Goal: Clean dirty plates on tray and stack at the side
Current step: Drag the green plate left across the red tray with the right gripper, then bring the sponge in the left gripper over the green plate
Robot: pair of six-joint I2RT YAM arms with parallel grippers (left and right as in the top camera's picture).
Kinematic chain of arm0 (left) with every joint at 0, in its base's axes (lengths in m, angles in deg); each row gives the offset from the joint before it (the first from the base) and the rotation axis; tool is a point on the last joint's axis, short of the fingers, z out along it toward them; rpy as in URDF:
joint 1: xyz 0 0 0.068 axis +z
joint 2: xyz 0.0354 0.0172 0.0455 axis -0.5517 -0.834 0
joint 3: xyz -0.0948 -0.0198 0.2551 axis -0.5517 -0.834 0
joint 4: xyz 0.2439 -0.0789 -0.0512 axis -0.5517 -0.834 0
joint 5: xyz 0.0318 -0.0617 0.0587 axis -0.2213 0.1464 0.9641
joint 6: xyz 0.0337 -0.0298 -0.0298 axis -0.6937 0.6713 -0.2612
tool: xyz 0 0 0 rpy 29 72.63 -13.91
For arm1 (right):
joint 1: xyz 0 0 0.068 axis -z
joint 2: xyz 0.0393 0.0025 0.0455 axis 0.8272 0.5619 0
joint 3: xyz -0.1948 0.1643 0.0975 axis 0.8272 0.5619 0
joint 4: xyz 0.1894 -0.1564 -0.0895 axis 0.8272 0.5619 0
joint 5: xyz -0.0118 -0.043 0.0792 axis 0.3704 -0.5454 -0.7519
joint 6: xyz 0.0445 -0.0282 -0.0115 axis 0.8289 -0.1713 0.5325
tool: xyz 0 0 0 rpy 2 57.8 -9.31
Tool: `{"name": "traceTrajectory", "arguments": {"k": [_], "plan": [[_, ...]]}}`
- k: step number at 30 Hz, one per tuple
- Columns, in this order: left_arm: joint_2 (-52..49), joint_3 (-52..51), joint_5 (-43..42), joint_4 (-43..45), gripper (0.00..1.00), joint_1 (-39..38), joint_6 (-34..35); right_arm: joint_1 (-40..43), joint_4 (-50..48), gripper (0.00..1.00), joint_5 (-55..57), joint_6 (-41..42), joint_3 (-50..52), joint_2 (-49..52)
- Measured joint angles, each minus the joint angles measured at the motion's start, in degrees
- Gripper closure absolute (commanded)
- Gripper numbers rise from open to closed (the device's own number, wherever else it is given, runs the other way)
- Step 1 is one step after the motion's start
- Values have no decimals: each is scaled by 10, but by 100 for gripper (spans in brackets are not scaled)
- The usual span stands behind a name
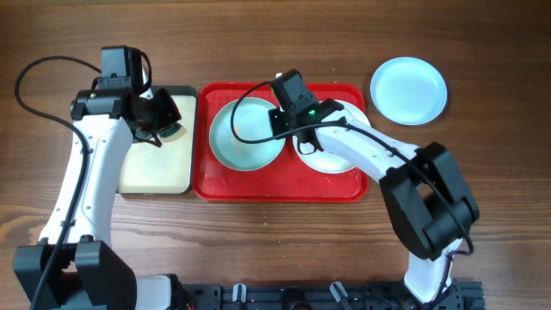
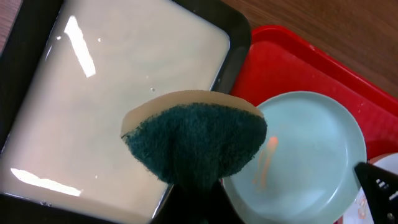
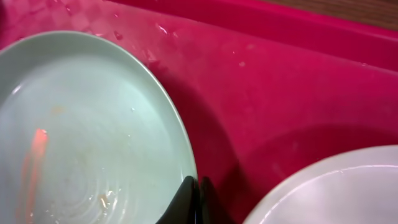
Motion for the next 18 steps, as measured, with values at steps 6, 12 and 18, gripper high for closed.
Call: {"name": "traceTrajectory", "arguments": {"k": [6,12,18], "plan": [[0,0,0,0,96,0,-46,0,-39,96,0,-3,0,5],[0,0,0,0,96,0,-56,0,-51,72,1,-16,0,5],[0,0,0,-7,96,0,-56,0,-16,72,-17,-20,0,5]]}}
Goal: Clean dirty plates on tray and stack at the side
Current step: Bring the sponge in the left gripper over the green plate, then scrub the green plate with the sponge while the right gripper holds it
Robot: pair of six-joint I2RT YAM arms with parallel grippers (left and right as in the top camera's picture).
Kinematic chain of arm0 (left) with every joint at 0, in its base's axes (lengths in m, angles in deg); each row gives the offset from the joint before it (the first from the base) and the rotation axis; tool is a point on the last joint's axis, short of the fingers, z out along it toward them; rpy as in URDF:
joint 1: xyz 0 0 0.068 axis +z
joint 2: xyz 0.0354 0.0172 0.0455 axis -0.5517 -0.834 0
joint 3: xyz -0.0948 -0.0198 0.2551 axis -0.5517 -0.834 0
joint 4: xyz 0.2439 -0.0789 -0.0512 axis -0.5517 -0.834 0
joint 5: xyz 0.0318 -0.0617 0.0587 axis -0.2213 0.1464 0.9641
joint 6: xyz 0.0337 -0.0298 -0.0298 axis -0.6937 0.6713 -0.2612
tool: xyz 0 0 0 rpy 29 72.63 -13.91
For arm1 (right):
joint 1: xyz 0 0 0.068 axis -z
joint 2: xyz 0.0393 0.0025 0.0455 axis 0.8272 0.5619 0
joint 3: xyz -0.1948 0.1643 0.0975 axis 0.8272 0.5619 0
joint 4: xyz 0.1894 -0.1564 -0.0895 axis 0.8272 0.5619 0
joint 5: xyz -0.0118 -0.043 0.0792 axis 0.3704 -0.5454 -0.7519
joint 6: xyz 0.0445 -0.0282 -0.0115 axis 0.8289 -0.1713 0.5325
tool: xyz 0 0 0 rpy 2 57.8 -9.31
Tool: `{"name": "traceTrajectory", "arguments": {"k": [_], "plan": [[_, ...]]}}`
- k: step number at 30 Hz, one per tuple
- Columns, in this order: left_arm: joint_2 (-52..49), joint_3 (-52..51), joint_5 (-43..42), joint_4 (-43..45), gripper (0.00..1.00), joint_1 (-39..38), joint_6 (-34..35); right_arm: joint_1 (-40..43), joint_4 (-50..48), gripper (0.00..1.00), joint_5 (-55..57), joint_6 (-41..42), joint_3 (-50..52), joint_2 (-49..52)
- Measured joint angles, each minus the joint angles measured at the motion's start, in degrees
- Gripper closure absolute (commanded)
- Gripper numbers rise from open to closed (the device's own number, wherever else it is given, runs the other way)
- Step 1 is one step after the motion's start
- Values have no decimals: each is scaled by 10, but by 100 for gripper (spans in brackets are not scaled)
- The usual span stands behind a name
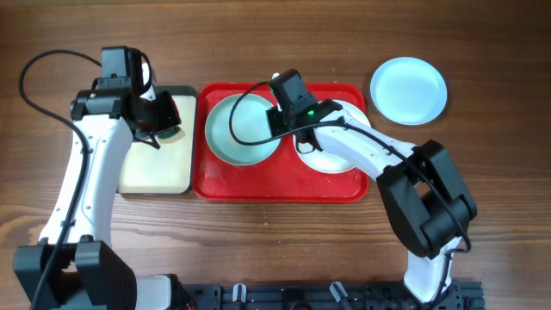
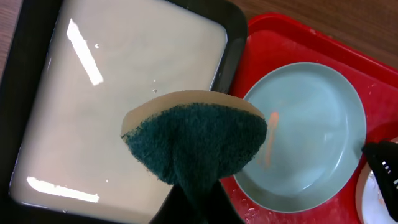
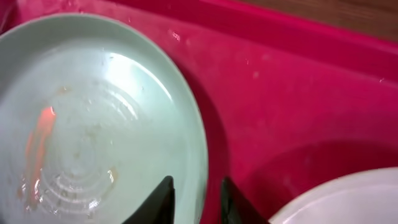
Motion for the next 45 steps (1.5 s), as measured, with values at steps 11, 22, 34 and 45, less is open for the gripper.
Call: {"name": "traceTrajectory", "arguments": {"k": [11,22,34,45], "plan": [[0,0,0,-1,96,0,0,0,5,75,-15,12,0,14],[0,0,0,0,96,0,-3,0,10,96,-19,44,0,18],[0,0,0,12,96,-94,15,0,7,96,-19,63,0,19],[-104,0,2,54,96,-155,109,0,6,96,-19,67,0,19]]}}
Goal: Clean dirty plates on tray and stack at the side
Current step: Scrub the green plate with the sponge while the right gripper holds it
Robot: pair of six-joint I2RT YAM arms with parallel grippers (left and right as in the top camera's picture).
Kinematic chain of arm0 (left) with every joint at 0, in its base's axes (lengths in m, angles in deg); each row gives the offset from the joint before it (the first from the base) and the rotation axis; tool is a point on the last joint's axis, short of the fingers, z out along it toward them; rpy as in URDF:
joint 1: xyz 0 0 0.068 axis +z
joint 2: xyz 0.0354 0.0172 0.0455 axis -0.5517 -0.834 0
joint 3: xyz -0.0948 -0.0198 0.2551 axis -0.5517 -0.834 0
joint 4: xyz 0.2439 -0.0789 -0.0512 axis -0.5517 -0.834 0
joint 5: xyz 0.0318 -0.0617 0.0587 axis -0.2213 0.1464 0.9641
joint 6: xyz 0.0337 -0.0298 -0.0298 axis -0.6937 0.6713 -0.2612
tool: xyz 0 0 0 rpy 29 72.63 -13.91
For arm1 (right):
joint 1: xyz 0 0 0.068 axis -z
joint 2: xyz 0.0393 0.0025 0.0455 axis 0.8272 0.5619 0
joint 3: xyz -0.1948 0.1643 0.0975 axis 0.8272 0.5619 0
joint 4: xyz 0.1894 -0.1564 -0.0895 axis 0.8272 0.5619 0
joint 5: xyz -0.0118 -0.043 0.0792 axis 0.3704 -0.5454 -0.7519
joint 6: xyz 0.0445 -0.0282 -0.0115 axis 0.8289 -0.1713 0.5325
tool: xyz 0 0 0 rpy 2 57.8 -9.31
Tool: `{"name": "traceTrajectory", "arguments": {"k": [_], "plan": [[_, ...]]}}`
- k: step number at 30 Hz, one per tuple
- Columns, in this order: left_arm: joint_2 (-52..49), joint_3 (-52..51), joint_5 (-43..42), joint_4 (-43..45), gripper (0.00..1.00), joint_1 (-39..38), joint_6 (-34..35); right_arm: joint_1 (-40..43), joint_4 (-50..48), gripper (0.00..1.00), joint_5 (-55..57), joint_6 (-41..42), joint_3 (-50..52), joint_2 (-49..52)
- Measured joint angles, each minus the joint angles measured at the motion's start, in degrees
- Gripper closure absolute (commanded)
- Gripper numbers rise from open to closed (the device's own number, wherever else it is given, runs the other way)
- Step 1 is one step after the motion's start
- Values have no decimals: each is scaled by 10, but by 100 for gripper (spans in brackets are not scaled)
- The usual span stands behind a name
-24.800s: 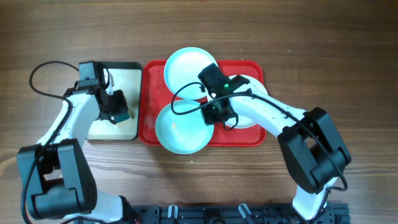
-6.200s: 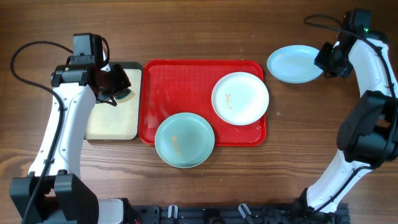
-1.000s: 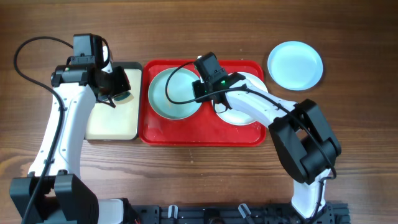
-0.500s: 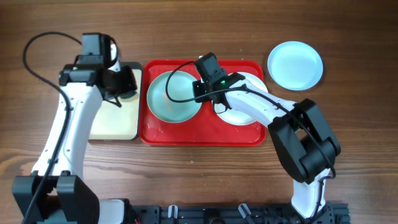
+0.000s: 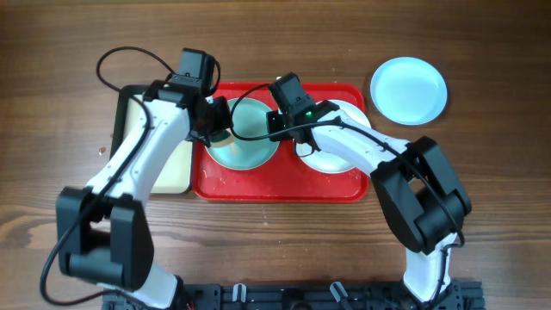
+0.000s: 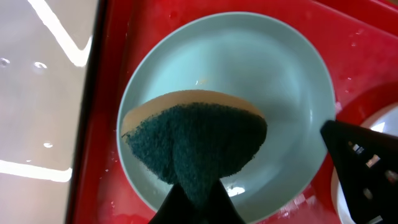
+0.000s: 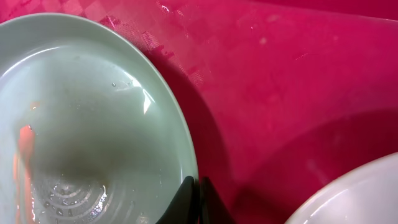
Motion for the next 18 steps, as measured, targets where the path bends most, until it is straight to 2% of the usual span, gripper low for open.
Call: {"name": "traceTrajectory", "arguments": {"k": [8,18], "plan": [[-56,0,2,26,96,-31,21,0,-1,96,0,0,0,0],[-97,0,47,28,96,-52,38,0,-1,96,0,0,0,0]]}}
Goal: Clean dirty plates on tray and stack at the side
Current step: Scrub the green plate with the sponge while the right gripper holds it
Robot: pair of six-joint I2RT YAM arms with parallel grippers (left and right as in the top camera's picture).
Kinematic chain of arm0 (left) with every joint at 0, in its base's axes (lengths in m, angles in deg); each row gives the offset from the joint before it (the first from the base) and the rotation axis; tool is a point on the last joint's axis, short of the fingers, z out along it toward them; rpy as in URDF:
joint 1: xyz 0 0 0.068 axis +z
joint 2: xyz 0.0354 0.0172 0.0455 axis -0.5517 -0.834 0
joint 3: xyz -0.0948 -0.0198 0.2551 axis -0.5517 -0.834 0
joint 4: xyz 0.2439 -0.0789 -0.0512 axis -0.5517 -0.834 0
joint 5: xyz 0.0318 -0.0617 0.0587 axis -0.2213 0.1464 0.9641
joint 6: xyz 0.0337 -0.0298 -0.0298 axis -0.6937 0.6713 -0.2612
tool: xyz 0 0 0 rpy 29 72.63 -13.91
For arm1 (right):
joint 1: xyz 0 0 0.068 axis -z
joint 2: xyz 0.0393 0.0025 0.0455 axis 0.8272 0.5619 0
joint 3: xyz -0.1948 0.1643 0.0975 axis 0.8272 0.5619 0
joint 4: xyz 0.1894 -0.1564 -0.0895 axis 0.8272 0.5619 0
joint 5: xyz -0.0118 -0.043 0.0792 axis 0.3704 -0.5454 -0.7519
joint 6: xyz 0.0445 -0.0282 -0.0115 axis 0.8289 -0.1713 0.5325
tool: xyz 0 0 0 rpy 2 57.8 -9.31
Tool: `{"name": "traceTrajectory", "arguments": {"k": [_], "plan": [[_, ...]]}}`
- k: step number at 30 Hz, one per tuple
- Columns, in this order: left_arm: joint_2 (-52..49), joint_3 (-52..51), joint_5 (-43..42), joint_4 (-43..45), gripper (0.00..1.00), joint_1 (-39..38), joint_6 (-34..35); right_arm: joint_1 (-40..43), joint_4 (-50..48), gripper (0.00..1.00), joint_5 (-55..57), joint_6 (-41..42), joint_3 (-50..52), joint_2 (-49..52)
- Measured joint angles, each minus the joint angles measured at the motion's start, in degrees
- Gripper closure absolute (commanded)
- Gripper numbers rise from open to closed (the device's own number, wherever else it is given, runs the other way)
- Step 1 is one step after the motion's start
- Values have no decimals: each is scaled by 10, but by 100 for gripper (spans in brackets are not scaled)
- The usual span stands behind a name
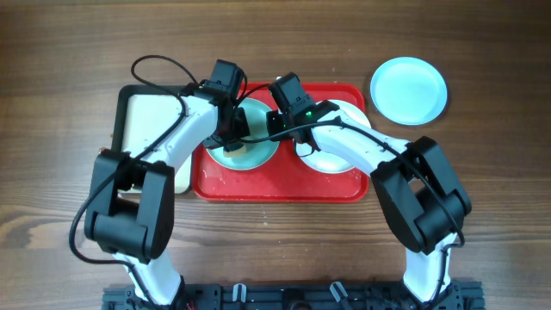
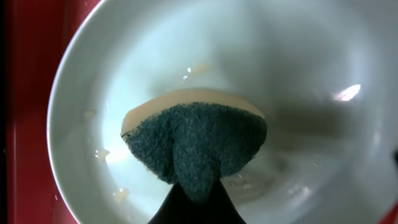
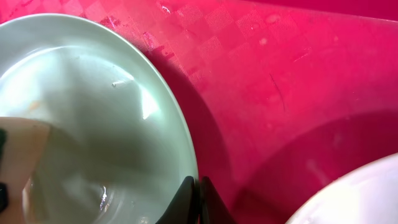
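Observation:
A pale green plate (image 1: 258,148) lies in the left half of the red tray (image 1: 284,188). My left gripper (image 2: 194,198) is shut on a green sponge (image 2: 194,146) with a tan back, low inside that plate and seemingly on its surface. The sponge's tan edge (image 3: 18,149) shows in the right wrist view. Small food specks (image 2: 118,194) cling near the plate's left rim. My right gripper (image 3: 194,190) is shut on the green plate's right rim. A white plate (image 1: 334,159) sits in the tray's right half. A light blue plate (image 1: 409,90) lies on the table.
A black basin of milky water (image 1: 151,142) stands left of the tray. The two arms meet closely over the green plate. The tray floor (image 3: 280,93) between the two plates is wet. Wooden table surrounds the tray.
My left gripper has gone from just above the green plate down into it, with the sponge now filling the plate's middle. The right gripper still grips the rim.
At first the sponge hung over the basin's edge while my right gripper pinched the green plate's rim. Then the right gripper stood open at the rim. Later it was shut there again with the sponge above the plate, which showed an orange streak. Now the sponge covers that spot.

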Motion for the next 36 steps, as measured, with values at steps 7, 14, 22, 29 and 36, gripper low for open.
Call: {"name": "traceTrajectory", "arguments": {"k": [7,14,22,29,36], "plan": [[-24,0,25,0,96,0,12,0,0,96,0,0,0,0],[-34,3,25,0,96,-3,15,0,0,96,-2,0,0,0],[-50,17,-2,-3,96,0,17,3,0,96,1,0,0,0],[-56,19,-82,39,96,6,16,9,0,96,7,0,0,0],[-63,20,-171,64,96,9,-4,9,0,96,9,0,0,0]]}}
